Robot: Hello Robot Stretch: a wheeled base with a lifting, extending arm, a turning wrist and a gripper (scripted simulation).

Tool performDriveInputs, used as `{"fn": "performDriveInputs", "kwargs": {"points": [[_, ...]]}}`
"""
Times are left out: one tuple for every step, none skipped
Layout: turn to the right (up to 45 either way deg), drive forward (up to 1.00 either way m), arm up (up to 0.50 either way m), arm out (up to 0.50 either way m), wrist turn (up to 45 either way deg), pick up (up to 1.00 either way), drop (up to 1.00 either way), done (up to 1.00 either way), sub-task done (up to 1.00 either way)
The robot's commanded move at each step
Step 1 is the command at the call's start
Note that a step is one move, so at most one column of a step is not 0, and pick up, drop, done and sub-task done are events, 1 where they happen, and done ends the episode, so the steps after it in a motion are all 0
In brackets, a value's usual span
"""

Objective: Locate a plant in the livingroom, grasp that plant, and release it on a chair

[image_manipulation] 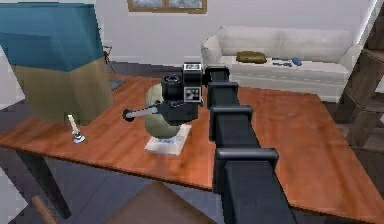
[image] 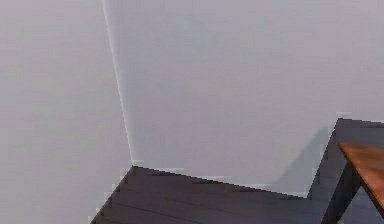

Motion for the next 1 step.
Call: {"fn": "performDriveInputs", "kwargs": {"points": [[0.0, 0.0, -0.5, 0.0, 0.0, 0.0, 0.0, 0.0, 0.0]]}}
